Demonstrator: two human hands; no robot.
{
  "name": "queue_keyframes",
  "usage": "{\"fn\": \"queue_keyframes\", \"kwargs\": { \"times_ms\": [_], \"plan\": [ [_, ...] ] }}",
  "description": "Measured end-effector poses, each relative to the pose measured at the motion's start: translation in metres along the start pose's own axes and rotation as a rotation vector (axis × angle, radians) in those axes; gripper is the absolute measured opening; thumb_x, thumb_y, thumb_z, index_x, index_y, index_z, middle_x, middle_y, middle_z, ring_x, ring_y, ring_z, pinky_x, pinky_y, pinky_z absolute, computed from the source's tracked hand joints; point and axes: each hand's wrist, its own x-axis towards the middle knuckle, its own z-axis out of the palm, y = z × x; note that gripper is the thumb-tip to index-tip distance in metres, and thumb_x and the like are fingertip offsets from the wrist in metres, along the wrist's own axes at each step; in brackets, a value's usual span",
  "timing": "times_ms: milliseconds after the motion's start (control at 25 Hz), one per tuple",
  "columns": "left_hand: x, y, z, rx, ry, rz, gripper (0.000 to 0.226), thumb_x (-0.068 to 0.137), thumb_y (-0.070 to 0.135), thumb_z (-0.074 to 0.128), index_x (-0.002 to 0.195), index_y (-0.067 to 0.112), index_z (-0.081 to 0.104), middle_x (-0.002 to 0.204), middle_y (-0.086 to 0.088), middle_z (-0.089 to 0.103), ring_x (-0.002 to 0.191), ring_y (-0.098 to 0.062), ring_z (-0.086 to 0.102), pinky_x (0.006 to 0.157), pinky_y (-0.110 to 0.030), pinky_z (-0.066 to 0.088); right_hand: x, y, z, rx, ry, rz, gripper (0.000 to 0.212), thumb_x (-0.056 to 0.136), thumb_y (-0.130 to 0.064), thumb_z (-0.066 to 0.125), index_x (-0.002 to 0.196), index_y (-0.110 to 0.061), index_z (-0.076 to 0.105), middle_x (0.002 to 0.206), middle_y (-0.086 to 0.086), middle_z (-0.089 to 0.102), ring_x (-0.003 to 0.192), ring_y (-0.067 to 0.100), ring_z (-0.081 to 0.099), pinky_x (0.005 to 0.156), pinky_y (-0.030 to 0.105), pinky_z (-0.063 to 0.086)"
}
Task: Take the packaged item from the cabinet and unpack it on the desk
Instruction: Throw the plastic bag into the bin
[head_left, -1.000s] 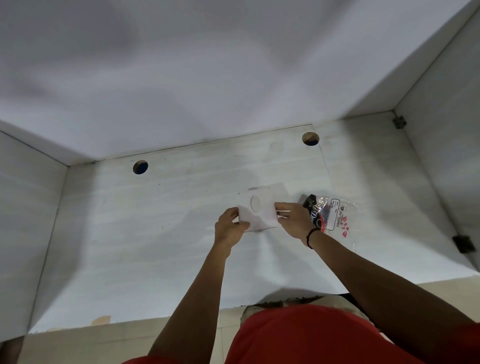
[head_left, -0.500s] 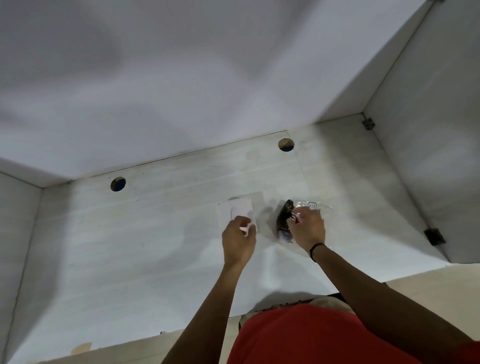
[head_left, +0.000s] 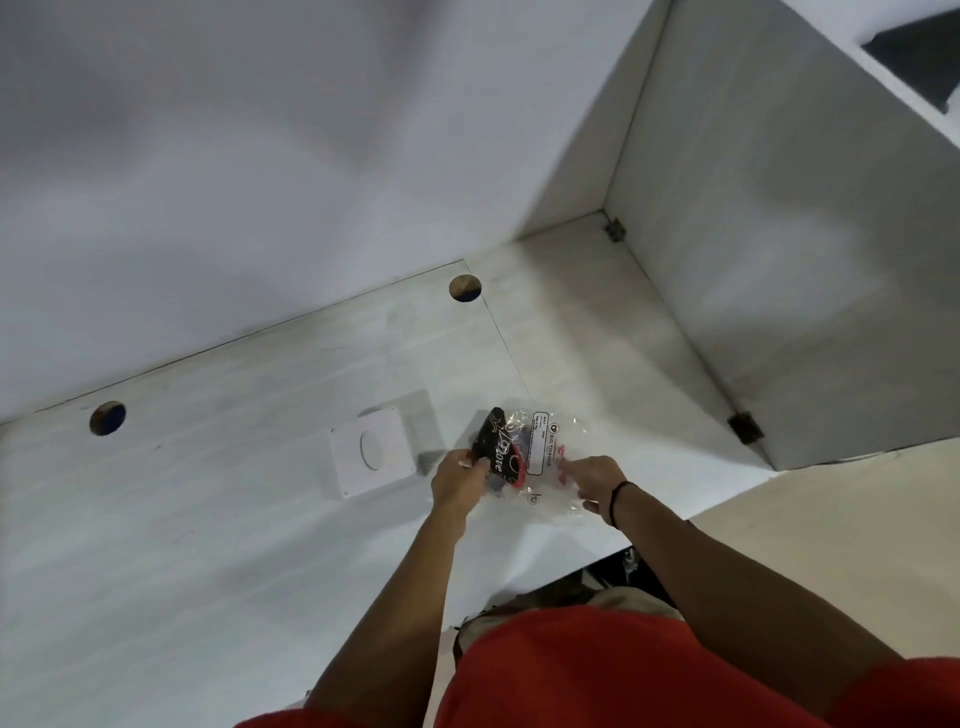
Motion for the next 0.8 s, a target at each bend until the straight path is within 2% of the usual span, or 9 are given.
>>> {"fn": "queue_keyframes", "kwargs": {
  "times_ms": [40,120,200,280,360,520,600,680,800],
  "plan": [
    [-0.001,-0.004,-0.002,-0.043,-0.049,-0.023,0.044,0.087,0.009,0.061,0.131,0.012,0.063,0.107,-0.017,0.075,0.088,-0.025,0.067,0.068,-0.030,0.050,0.000,0.001,-0.007,-0.055,-0.016,-0.010,0.027,0.093,-0.020,0.063,0.068,-0.009,0.058,0.084,0.008,0.058,0.073,0.020,0.051,0.065,0.028,0.042],
    [-0.018,-0.010,-0.006,-0.092,-0.154,-0.095,0.038,0.085,-0.001,0.059,0.120,0.013,0.067,0.092,-0.014,0.076,0.079,-0.022,0.068,0.069,-0.032,0.054,-0.003,0.002,-0.022,-0.132,-0.064,-0.036,0.022,0.092,-0.016,0.061,0.071,-0.010,0.057,0.086,0.007,0.055,0.069,0.017,0.049,0.056,0.025,0.036],
    [-0.041,-0.016,-0.010,-0.122,-0.268,-0.150,0.038,0.086,-0.002,0.060,0.120,0.015,0.060,0.100,-0.014,0.074,0.084,-0.026,0.071,0.075,-0.038,0.059,-0.009,0.008,-0.035,-0.036,-0.119,-0.016,0.007,0.086,-0.015,0.063,0.082,-0.010,0.061,0.091,0.005,0.058,0.075,0.021,0.058,0.050,0.023,0.034],
    [-0.055,-0.029,-0.013,-0.151,-0.361,-0.180,0.039,0.088,0.001,0.063,0.122,0.020,0.057,0.110,-0.017,0.072,0.087,-0.031,0.073,0.078,-0.042,0.061,-0.011,0.025,-0.048,0.088,-0.170,0.036,0.013,0.081,-0.013,0.068,0.093,-0.008,0.067,0.094,0.008,0.066,0.073,0.023,0.065,0.046,0.020,0.034],
    [-0.065,-0.045,-0.009,-0.198,-0.396,-0.216,0.029,0.093,0.010,0.066,0.119,0.019,0.059,0.118,-0.020,0.072,0.092,-0.035,0.074,0.082,-0.047,0.061,-0.017,0.049,-0.060,0.173,-0.255,0.034,0.014,0.082,-0.003,0.070,0.095,0.000,0.067,0.092,0.014,0.068,0.063,0.018,0.061,0.044,0.022,0.036],
    [-0.082,-0.056,0.001,-0.229,-0.384,-0.270,0.019,0.095,0.020,0.065,0.114,0.015,0.063,0.113,-0.018,0.071,0.092,-0.036,0.074,0.081,-0.049,0.060,-0.038,0.092,-0.073,0.277,-0.443,-0.016,0.006,0.085,0.006,0.071,0.089,0.001,0.071,0.072,0.007,0.069,0.052,0.008,0.062,0.047,0.017,0.048],
    [-0.088,-0.056,0.001,-0.179,-0.432,-0.243,0.026,0.094,0.013,0.061,0.119,0.016,0.067,0.108,-0.017,0.073,0.089,-0.033,0.072,0.079,-0.046,0.060,-0.046,0.110,-0.079,0.418,-0.496,-0.029,0.013,0.089,0.007,0.067,0.097,0.000,0.074,0.084,0.012,0.074,0.063,0.013,0.069,0.054,0.019,0.055],
    [-0.094,-0.056,0.002,-0.113,-0.514,-0.198,0.032,0.092,0.006,0.056,0.117,0.017,0.071,0.104,-0.016,0.076,0.085,-0.030,0.074,0.071,-0.040,0.061,-0.052,0.134,-0.083,0.502,-0.495,-0.033,0.015,0.089,0.003,0.067,0.101,-0.002,0.074,0.096,0.016,0.073,0.072,0.019,0.069,0.058,0.022,0.056],
    [-0.098,-0.071,0.007,-0.096,-0.561,-0.228,0.032,0.094,-0.002,0.047,0.113,0.010,0.070,0.086,-0.015,0.078,0.068,-0.025,0.075,0.061,-0.033,0.061,-0.069,0.172,-0.089,0.700,-0.357,0.089,0.023,0.094,0.005,0.056,0.086,-0.004,0.075,0.080,0.010,0.075,0.060,0.011,0.067,0.044,0.014,0.051]
  ]
}}
